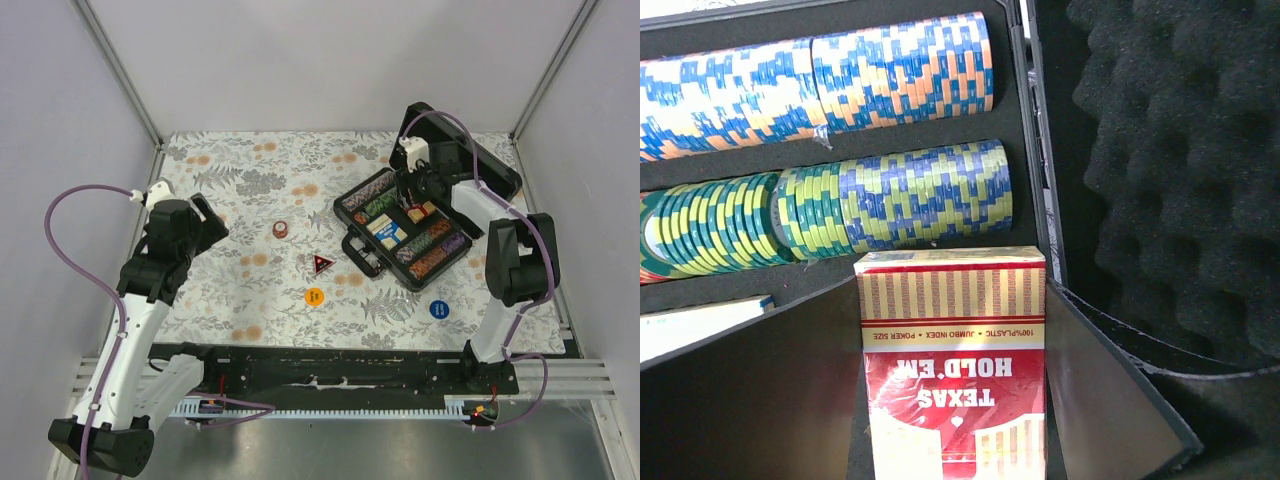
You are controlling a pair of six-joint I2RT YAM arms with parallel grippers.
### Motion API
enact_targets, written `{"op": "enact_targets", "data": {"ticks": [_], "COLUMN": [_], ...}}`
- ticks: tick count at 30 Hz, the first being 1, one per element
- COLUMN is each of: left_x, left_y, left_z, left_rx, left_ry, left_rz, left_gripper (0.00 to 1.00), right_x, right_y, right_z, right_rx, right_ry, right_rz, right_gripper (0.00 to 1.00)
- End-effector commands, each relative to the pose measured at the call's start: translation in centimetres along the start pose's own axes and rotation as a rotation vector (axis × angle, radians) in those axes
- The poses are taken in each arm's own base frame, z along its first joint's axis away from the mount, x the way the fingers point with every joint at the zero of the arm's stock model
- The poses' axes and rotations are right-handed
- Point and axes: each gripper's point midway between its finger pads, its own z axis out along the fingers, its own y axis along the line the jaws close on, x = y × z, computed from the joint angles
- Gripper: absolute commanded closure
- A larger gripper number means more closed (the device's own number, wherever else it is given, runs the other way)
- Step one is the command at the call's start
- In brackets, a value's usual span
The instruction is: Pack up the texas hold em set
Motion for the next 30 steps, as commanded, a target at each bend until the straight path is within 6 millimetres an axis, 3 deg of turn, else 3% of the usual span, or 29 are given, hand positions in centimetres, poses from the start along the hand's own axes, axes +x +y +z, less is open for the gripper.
{"op": "enact_targets", "data": {"ticks": [1, 21, 30], "left_x": [-2.1, -1.8, -1.8], "left_y": [-1.0, -1.0, -0.7], "left_z": [-0.7, -0.5, -0.8], "left_rx": [0.029, 0.027, 0.027], "left_ry": [-0.056, -0.045, -0.052], "left_rz": [-0.052, -0.050, -0.045], "left_gripper": [0.09, 0.09, 0.09], "right_x": [-1.5, 1.9, -0.3], "right_y": [-0.4, -0.2, -0.8], "right_z": [0.2, 0.2, -1.1], "right_rx": [0.002, 0.009, 0.038], "right_ry": [-0.062, 0.008, -0.014], "right_rz": [-0.052, -0.080, -0.038], "right_gripper": [0.41, 0.37, 0.23]}}
